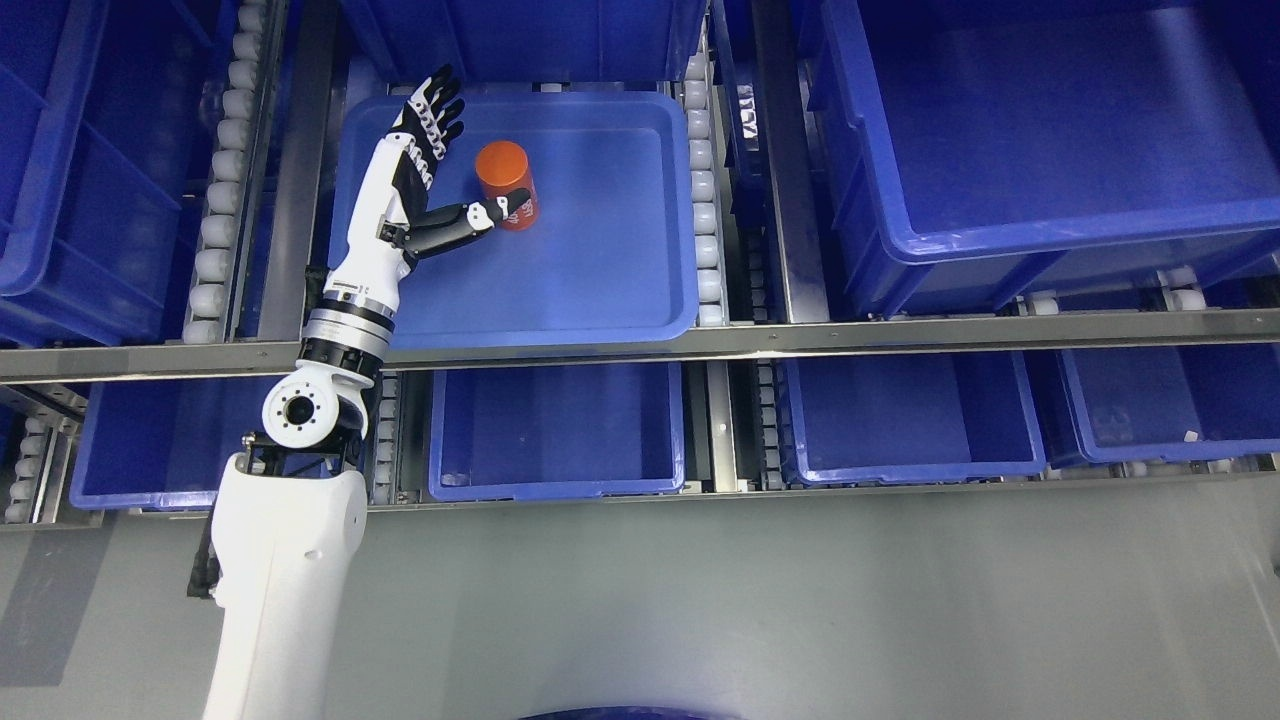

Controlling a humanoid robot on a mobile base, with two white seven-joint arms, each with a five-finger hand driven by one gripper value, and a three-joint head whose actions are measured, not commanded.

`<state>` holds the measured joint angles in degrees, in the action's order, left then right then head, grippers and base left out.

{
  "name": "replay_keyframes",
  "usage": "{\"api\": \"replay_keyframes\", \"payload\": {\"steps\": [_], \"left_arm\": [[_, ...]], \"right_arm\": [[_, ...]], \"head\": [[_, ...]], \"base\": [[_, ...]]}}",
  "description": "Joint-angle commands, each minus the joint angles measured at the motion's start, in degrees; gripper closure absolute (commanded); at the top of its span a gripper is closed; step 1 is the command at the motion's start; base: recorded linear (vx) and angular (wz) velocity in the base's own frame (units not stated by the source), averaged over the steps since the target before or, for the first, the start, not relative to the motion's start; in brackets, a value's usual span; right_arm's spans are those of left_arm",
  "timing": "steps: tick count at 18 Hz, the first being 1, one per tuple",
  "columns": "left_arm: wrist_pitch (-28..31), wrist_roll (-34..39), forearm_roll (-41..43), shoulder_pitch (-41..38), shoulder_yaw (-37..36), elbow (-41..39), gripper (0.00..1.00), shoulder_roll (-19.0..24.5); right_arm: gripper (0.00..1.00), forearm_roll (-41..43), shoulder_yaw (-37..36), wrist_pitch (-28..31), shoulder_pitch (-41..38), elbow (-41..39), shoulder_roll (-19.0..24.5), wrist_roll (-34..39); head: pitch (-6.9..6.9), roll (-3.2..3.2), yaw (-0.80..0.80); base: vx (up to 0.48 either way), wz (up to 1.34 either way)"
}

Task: Grab orange capacitor from left shelf to right desk
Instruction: 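Reach the left hand over the orange capacitor in the blue bin, then close the left hand fingers around the orange capacitor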

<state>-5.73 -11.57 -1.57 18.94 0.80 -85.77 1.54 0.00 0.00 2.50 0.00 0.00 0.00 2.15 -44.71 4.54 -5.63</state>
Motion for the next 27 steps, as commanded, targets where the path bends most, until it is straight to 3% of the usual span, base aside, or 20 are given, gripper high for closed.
{"api": "replay_keyframes", "payload": {"steps": [1,10,18,23,27], "left_arm": [[2.0,-0.2,-0.1,3.6,-2.4,4.7,0.0,3.5],[3.5,-2.0,-0.1,5.1,-7.7,5.3,0.01,2.9],[3.3,-2.0,0.5,6.3,-7.5,11.1,0.02,3.7],[3.4,-2.0,1.0,7.3,-7.5,14.0,0.07,3.7],[2.9,-2.0,1.2,7.3,-6.6,14.0,0.19,3.7]], "right_arm": [[0.0,0.0,-0.6,0.0,-0.1,-1.9,-1.0,-0.3],[0.0,0.0,-0.6,0.0,-0.1,-1.9,-1.0,-0.3],[0.0,0.0,-0.6,0.0,-0.1,-1.9,-1.0,-0.3],[0.0,0.0,-0.6,0.0,-0.1,-1.9,-1.0,-0.3],[0.0,0.0,-0.6,0.0,-0.1,-1.9,-1.0,-0.3]], "head": [[0.0,0.0,0.0],[0.0,0.0,0.0],[0.0,0.0,0.0],[0.0,0.0,0.0],[0.0,0.0,0.0]], "base": [[0.0,0.0],[0.0,0.0],[0.0,0.0],[0.0,0.0],[0.0,0.0]]}}
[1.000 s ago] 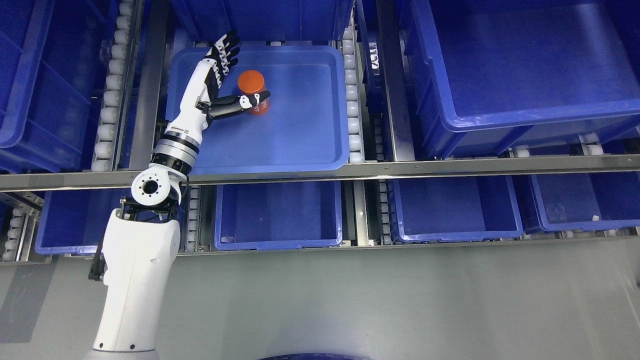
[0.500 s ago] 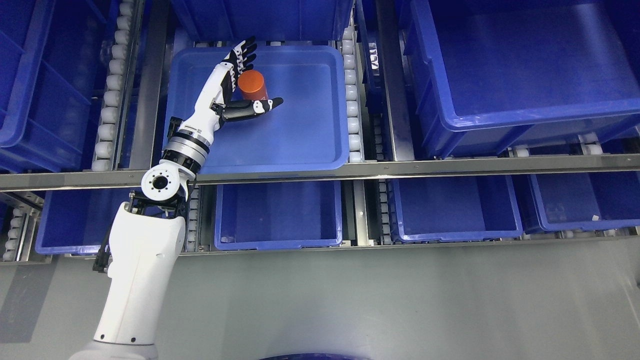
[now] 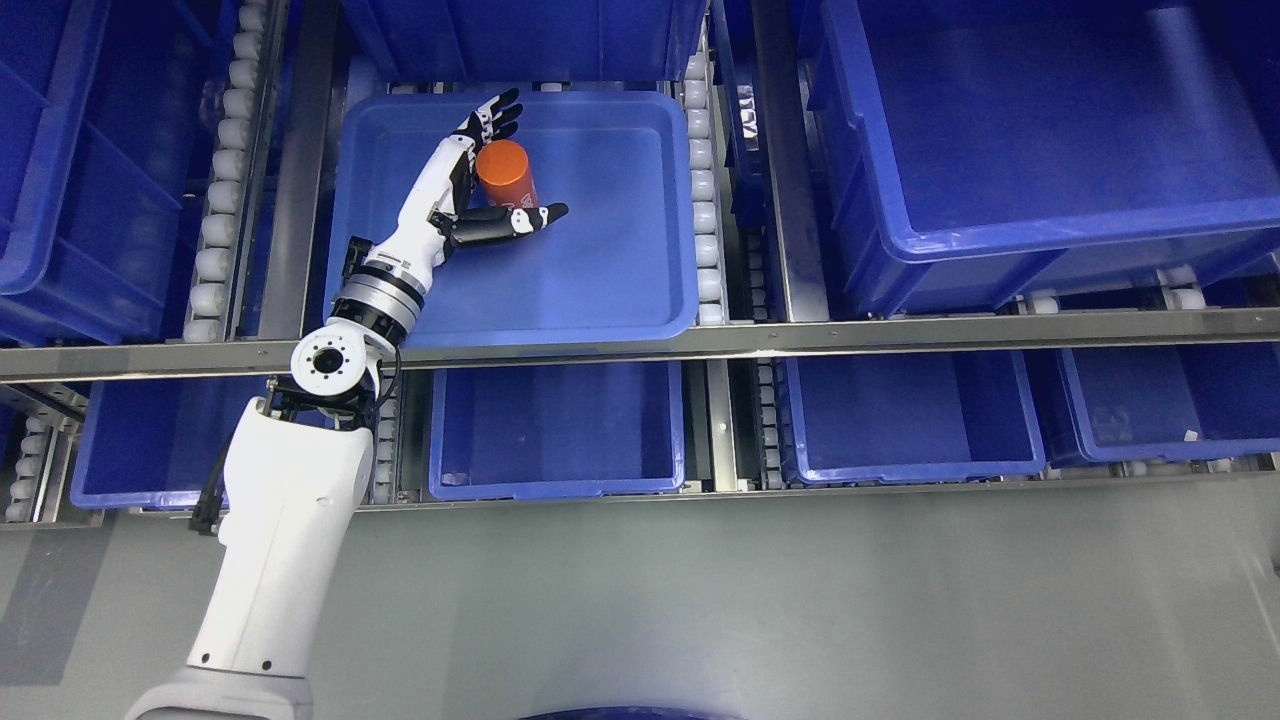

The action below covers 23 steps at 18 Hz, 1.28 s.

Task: Grab orange capacitor from left shelf to right desk
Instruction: 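Close the left hand fingers around the orange capacitor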

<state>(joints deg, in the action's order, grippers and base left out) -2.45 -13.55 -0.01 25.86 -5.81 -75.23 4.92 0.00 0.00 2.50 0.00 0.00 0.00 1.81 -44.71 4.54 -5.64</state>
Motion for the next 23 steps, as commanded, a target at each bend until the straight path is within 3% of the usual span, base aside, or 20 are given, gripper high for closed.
{"api": "replay_keyframes", "payload": {"steps": [1,12,18,23], "left_arm": [[-0.4,-0.1,-0.4,0.3,0.4,3.5,0.23,0.4],[-2.7,-2.2,-0.5,-0.1,4.1,3.5,0.59,-0.9],[-7.3,-3.3,-0.8,-0.5,7.6,3.5,0.99,-3.3],[-7.8,-3.9,-1.4,-0.8,9.1,1.7,1.0,-3.9]], "right_arm": [[0.0,0.0,-0.6,0.0,-0.1,-1.9,-1.0,0.0],[0.0,0.0,-0.6,0.0,-0.1,-1.9,-1.0,0.0],[0.0,0.0,-0.6,0.0,-0.1,-1.9,-1.0,0.0],[0.0,0.0,-0.6,0.0,-0.1,-1.9,-1.0,0.0]], "head": [[0.0,0.0,0.0],[0.0,0.0,0.0],[0.0,0.0,0.0],[0.0,0.0,0.0]], "base": [[0.0,0.0],[0.0,0.0],[0.0,0.0],[0.0,0.0]]}}
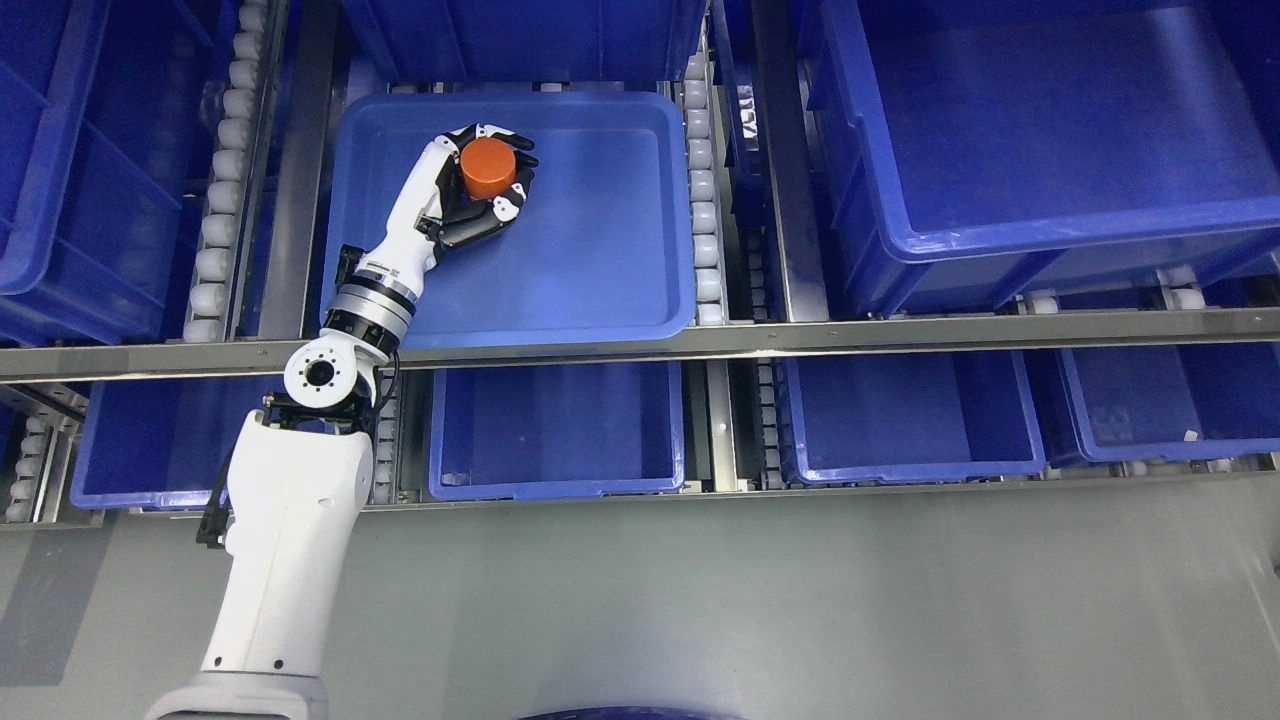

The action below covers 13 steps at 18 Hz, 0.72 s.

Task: Grab orange capacitor from left shelf to right desk
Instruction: 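Close the left hand fingers around the orange capacitor, then lift the orange capacitor up out of the blue bin with left hand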

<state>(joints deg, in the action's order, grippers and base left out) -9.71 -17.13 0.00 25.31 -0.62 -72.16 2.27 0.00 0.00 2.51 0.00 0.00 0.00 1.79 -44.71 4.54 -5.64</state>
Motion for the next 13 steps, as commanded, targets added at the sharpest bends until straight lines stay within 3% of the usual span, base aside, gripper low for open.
{"api": "replay_keyframes", "payload": {"steps": [1,7,13], "left_arm": [[-0.6,-0.4,-2.0,-0.1,4.1,-3.7,1.0,-1.3],[-0.5,-0.3,-9.1,1.0,4.1,-15.7,0.98,-1.3],[-6.1,-0.4,-9.9,-0.4,4.0,-17.8,0.98,-1.3]], "right_arm": [[0.0,0.0,-0.6,0.0,-0.1,-1.9,-1.0,0.1],[0.0,0.0,-0.6,0.0,-0.1,-1.9,-1.0,0.1],[0.0,0.0,-0.6,0.0,-0.1,-1.9,-1.0,0.1]], "head": [[0.0,0.0,0.0],[0.0,0.0,0.0],[0.0,0.0,0.0]], "base": [[0.0,0.0],[0.0,0.0],[0.0,0.0]]}}
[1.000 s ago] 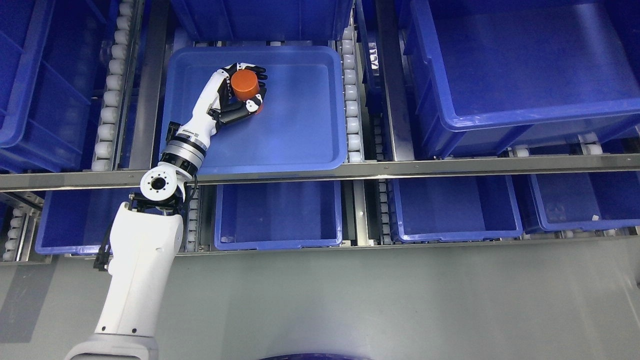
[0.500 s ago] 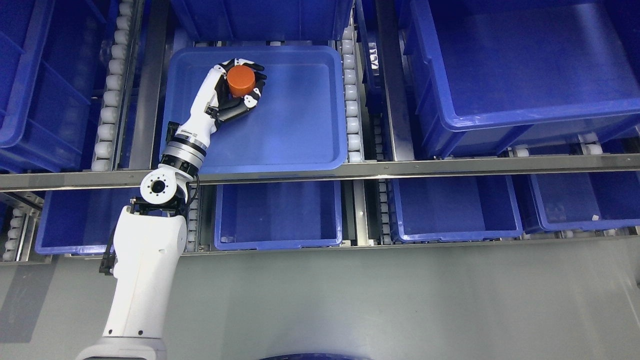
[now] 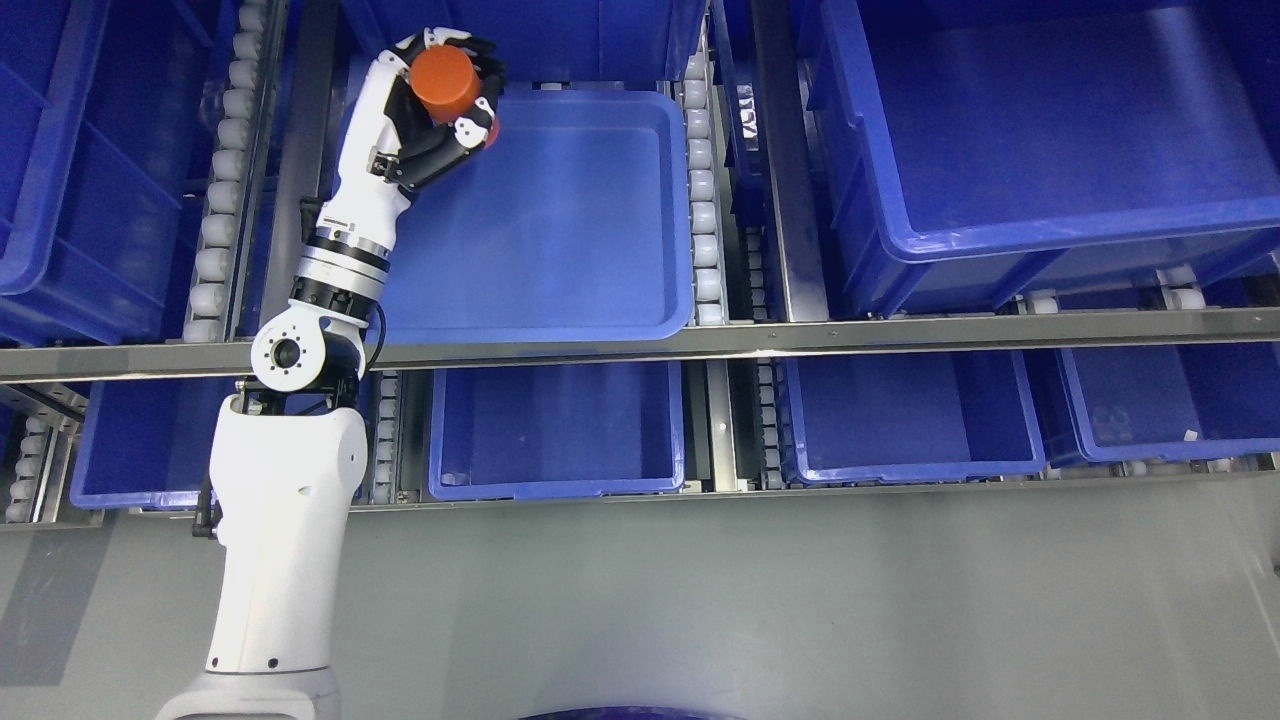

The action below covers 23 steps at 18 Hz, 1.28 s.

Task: Grab orange capacitor from left shelf to right desk
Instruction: 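Lift the orange capacitor up out of the blue bin with left hand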

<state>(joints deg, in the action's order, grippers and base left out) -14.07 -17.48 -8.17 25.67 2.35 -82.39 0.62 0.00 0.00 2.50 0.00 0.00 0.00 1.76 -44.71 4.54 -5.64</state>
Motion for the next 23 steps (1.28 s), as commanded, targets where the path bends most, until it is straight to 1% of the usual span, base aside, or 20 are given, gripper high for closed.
{"api": "replay_keyframes", "payload": {"steps": [1,8,12,14,16,18,23], "left_arm": [[-1.8,0.0,-1.8,-0.9,0.9,-8.0,0.98,0.4],[-1.8,-0.1,-1.8,-3.1,0.5,-8.9,0.98,0.4],[-1.4,-0.1,-1.8,-7.7,-2.3,-8.9,0.98,0.4],[-0.2,-0.1,-1.8,-8.7,-2.9,-9.0,0.99,0.4],[3.6,-0.1,-1.8,-8.7,-2.6,-9.2,0.98,0.4],[5.4,-0.1,-1.7,-8.7,-2.3,-9.9,0.98,0.4],[5.6,-0.1,-1.7,-8.7,-2.3,-10.5,0.98,0.4]], "right_arm": [[0.0,0.0,-0.6,0.0,-0.1,-1.9,-1.0,0.1],[0.0,0.0,-0.6,0.0,-0.1,-1.9,-1.0,0.1],[0.0,0.0,-0.6,0.0,-0.1,-1.9,-1.0,0.1],[0.0,0.0,-0.6,0.0,-0.1,-1.9,-1.0,0.1],[0.0,0.0,-0.6,0.0,-0.1,-1.9,-1.0,0.1],[0.0,0.0,-0.6,0.0,-0.1,-1.9,-1.0,0.1],[0.0,0.0,-0.6,0.0,-0.1,-1.9,-1.0,0.1]], "head": [[0.0,0.0,0.0],[0.0,0.0,0.0],[0.0,0.0,0.0],[0.0,0.0,0.0],[0.0,0.0,0.0],[0.0,0.0,0.0],[0.0,0.0,0.0]], "base": [[0.0,0.0],[0.0,0.0],[-0.007,-0.03],[-0.109,-0.12],[-0.146,-0.14],[-0.181,-0.15],[-0.182,-0.31]]}}
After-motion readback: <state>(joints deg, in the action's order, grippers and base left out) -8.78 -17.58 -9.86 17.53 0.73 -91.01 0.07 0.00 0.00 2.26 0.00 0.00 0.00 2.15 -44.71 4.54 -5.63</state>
